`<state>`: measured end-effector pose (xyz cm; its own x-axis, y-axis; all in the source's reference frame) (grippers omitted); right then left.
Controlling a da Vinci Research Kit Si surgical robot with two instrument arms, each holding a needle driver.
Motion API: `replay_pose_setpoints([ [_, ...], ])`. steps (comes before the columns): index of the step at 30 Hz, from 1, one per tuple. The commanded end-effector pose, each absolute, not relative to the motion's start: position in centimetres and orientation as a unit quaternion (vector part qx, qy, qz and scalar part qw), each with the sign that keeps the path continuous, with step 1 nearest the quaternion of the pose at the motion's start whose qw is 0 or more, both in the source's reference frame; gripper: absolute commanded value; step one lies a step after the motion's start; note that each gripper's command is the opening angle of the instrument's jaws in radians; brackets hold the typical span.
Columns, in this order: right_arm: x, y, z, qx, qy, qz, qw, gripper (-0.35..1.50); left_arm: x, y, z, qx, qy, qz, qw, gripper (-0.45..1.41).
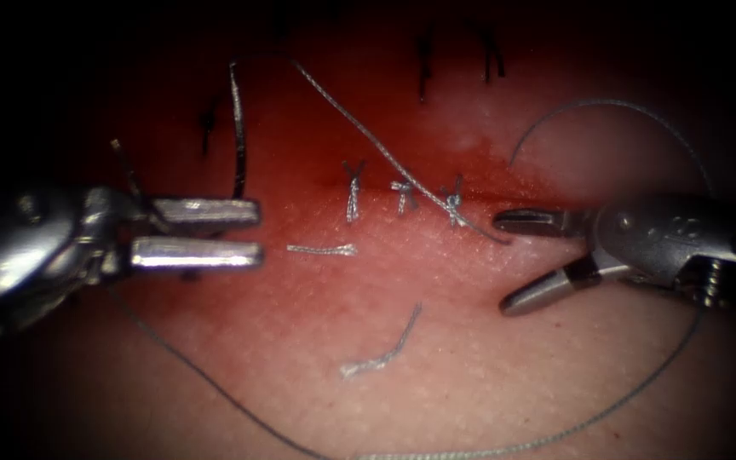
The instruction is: Wound Closure
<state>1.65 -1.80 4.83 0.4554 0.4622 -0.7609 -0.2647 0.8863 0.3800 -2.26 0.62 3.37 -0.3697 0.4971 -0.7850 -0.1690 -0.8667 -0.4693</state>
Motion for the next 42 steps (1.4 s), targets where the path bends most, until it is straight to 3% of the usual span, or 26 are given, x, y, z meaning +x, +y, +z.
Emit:
replay_pose_setpoints([
  [1, 1.74, -1.8, 5.0, 0.102, 0.474, 0.212, 0.848, 1.25, -2.33, 0.7, 3.4, -0.525, -0.157, 0.812, 0.203, -0.45],
  [3, 1.75, -1.8, 5.0, 0.103, 0.466, 0.208, 0.854, 1.23, -2.34, 0.7, 3.4, -0.525, -0.156, 0.812, 0.203, -0.45],
  [5, 1.75, -1.8, 5.1, 0.104, 0.461, 0.207, 0.856, 1.06, -2.34, 0.7, 3.4, -0.526, -0.157, 0.811, 0.203, -0.45],
  [6, 1.75, -1.8, 5.1, 0.105, 0.458, 0.205, 0.859, 0.74, -2.34, 0.7, 3.4, -0.526, -0.157, 0.811, 0.203, -0.45],
  [7, 1.72, -1.9, 5.1, 0.116, 0.445, 0.202, 0.865, -0.27, -2.34, 0.7, 3.5, -0.525, -0.157, 0.811, 0.203, -0.45],
  [8, 1.71, -1.9, 5.1, 0.122, 0.438, 0.207, 0.866, -0.35, -2.34, 0.7, 3.5, -0.526, -0.158, 0.811, 0.203, -0.45],
  [16, 1.89, -2.2, 4.5, 0.188, 0.422, 0.237, 0.854, -0.35, -2.40, 0.7, 3.6, -0.527, -0.155, 0.810, 0.203, -0.45],
  [21, 2.24, -2.4, 3.9, 0.219, 0.436, 0.225, 0.844, -0.35, -2.38, 0.8, 3.7, -0.519, -0.148, 0.815, 0.209, -0.45],
  [26, 2.33, -2.4, 3.8, 0.200, 0.464, 0.207, 0.838, -0.35, -2.38, 0.7, 3.7, -0.517, -0.147, 0.817, 0.211, -0.45],
  [29, 2.27, -2.2, 3.9, 0.172, 0.490, 0.199, 0.831, 0.76, -2.38, 0.7, 3.7, -0.516, -0.145, 0.818, 0.209, -0.45],
  [30, 2.23, -2.1, 3.9, 0.156, 0.491, 0.194, 0.835, 1.03, -2.38, 0.7, 3.7, -0.516, -0.145, 0.818, 0.209, -0.45],
  [31, 2.18, -2.1, 4.0, 0.144, 0.488, 0.193, 0.839, 1.15, -2.37, 0.7, 3.7, -0.516, -0.143, 0.819, 0.207, -0.45],
  [33, 2.07, -2.0, 4.0, 0.121, 0.479, 0.196, 0.847, 1.25, -2.35, 0.7, 3.7, -0.515, -0.143, 0.819, 0.208, -0.45],
  [38, 1.84, -1.9, 4.2, 0.103, 0.468, 0.195, 0.856, 1.25, -2.29, 0.8, 3.7, -0.505, -0.133, 0.827, 0.209, -0.45],
  [42, 1.75, -1.8, 4.4, 0.094, 0.456, 0.200, 0.862, 1.15, -2.28, 0.8, 3.7, -0.496, -0.124, 0.833, 0.212, -0.45],
])
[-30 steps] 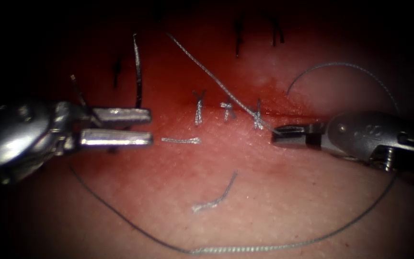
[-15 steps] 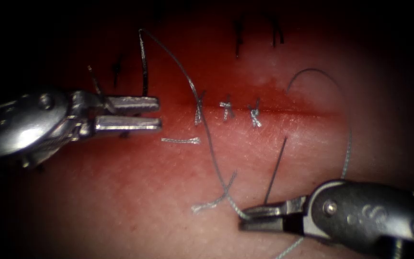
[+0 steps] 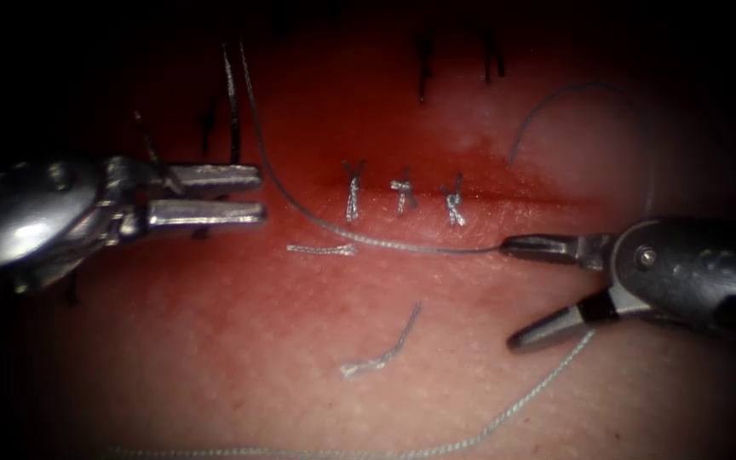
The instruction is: Wound Closure
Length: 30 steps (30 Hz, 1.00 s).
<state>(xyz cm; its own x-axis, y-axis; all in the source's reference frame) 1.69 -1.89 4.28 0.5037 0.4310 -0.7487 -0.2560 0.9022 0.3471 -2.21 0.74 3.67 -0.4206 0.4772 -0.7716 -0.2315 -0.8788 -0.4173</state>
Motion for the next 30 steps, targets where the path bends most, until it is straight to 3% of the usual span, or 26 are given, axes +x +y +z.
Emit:
replay_pose_setpoints([
  [1, 1.75, -1.8, 4.4, 0.090, 0.452, 0.200, 0.865, 1.15, -2.29, 0.8, 3.7, -0.494, -0.122, 0.834, 0.214, -0.45],
  [7, 1.85, -1.9, 4.8, 0.079, 0.429, 0.193, 0.879, 1.15, -2.34, 0.8, 3.7, -0.492, -0.120, 0.835, 0.215, -0.45],
  [10, 1.87, -1.9, 4.9, 0.079, 0.419, 0.188, 0.885, 1.01, -2.34, 0.8, 3.7, -0.492, -0.119, 0.835, 0.215, -0.45],
  [11, 1.87, -1.9, 5.0, 0.080, 0.414, 0.185, 0.888, 0.68, -2.34, 0.8, 3.7, -0.492, -0.119, 0.835, 0.215, -0.45],
  [13, 1.84, -1.9, 5.0, 0.084, 0.402, 0.184, 0.893, -0.30, -2.34, 0.8, 3.7, -0.491, -0.119, 0.835, 0.215, -0.45],
  [21, 1.81, -2.1, 4.6, 0.140, 0.386, 0.224, 0.884, -0.35, -2.34, 0.8, 3.7, -0.492, -0.120, 0.835, 0.215, -0.45],
  [30, 2.26, -2.5, 3.7, 0.199, 0.428, 0.198, 0.859, -0.35, -2.35, 0.8, 3.8, -0.491, -0.119, 0.835, 0.216, -0.45],
])
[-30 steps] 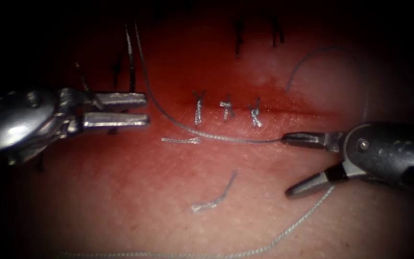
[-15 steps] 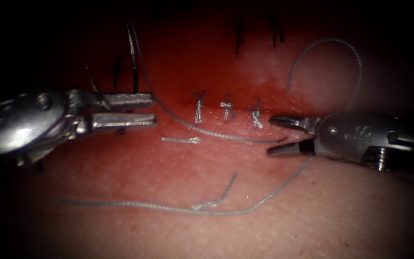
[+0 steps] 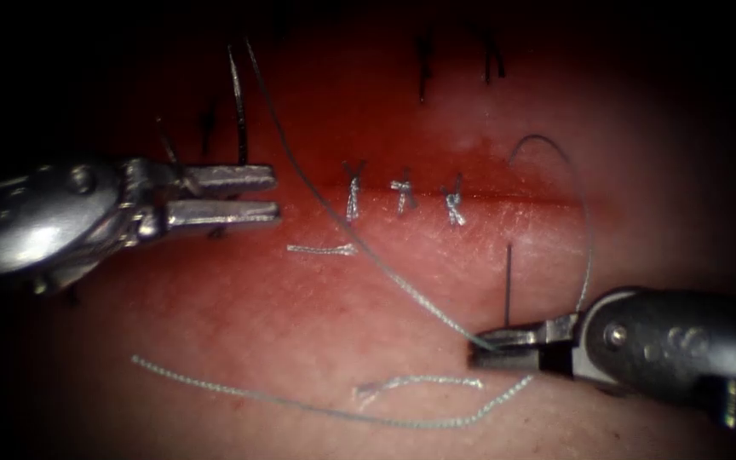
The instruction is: Wound Closure
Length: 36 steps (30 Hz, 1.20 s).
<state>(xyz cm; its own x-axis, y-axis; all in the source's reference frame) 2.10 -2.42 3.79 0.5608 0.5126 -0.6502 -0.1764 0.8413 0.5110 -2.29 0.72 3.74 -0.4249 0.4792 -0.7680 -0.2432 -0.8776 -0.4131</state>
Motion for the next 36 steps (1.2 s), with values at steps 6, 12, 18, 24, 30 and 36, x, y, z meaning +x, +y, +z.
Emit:
replay_pose_setpoints([
  [6, 2.31, -2.3, 3.8, 0.179, 0.460, 0.202, 0.846, 0.09, -2.36, 0.8, 3.8, -0.491, -0.118, 0.836, 0.216, -0.45],
  [12, 2.05, -2.1, 4.0, 0.136, 0.452, 0.219, 0.854, 0.69, -2.36, 0.8, 3.8, -0.491, -0.118, 0.836, 0.216, -0.45],
  [18, 1.84, -2.0, 4.2, 0.117, 0.424, 0.223, 0.870, 0.79, -2.35, 0.8, 3.8, -0.491, -0.118, 0.836, 0.216, -0.45],
  [24, 1.73, -1.9, 4.4, 0.104, 0.402, 0.227, 0.881, 0.44, -2.34, 0.8, 3.8, -0.490, -0.118, 0.836, 0.216, -0.45],
  [30, 1.72, -1.8, 4.7, 0.090, 0.385, 0.235, 0.888, 0.10, -2.37, 0.8, 3.8, -0.491, -0.118, 0.836, 0.217, -0.45],
  [36, 1.75, -1.8, 4.9, 0.082, 0.379, 0.234, 0.891, 0.02, -2.37, 0.8, 3.8, -0.491, -0.118, 0.835, 0.216, -0.45],
])
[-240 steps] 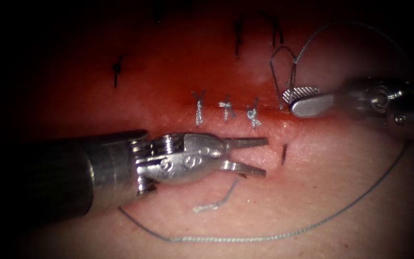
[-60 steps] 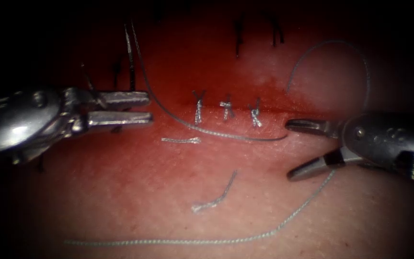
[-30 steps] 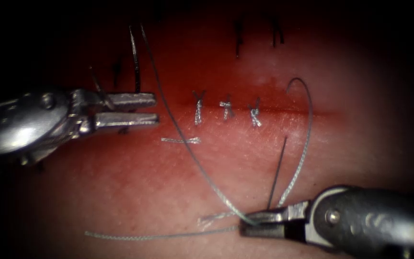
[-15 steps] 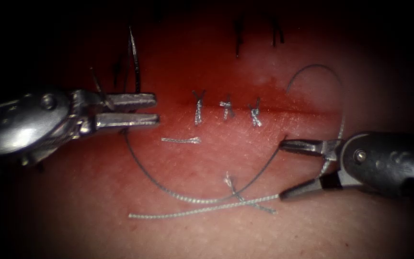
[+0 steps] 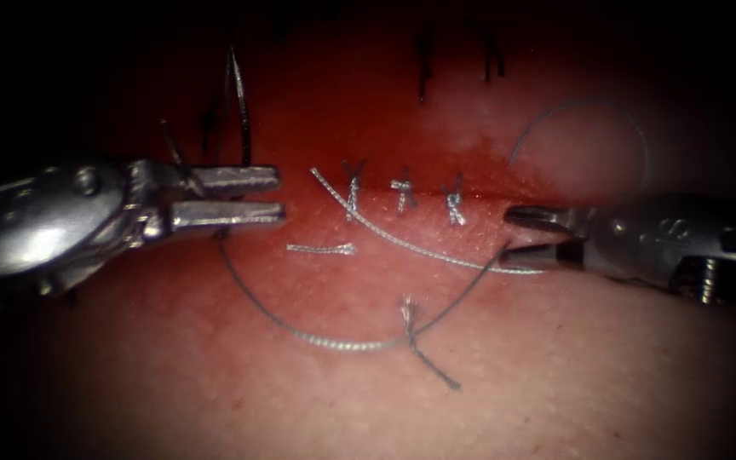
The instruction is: Wound Closure
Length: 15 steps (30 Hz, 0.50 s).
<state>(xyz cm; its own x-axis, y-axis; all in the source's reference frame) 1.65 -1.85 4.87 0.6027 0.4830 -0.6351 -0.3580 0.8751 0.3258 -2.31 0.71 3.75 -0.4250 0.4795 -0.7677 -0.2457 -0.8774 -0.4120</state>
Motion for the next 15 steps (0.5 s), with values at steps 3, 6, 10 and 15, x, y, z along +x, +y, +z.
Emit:
replay_pose_setpoints([
  [3, 1.80, -1.86, 4.98, 0.083, 0.377, 0.235, 0.892, 0.00, -2.38, 0.75, 3.78, -0.491, -0.118, 0.835, 0.216, -0.45],
  [6, 1.85, -1.87, 5.00, 0.084, 0.378, 0.235, 0.891, -0.15, -2.39, 0.74, 3.79, -0.491, -0.117, 0.836, 0.217, -0.45],
  [10, 1.83, -1.90, 4.93, 0.089, 0.379, 0.233, 0.891, -0.35, -2.39, 0.74, 3.79, -0.491, -0.117, 0.836, 0.217, -0.45],
  [15, 1.80, -1.94, 4.69, 0.088, 0.383, 0.239, 0.888, -0.35, -2.39, 0.74, 3.78, -0.491, -0.117, 0.836, 0.217, -0.45],
])
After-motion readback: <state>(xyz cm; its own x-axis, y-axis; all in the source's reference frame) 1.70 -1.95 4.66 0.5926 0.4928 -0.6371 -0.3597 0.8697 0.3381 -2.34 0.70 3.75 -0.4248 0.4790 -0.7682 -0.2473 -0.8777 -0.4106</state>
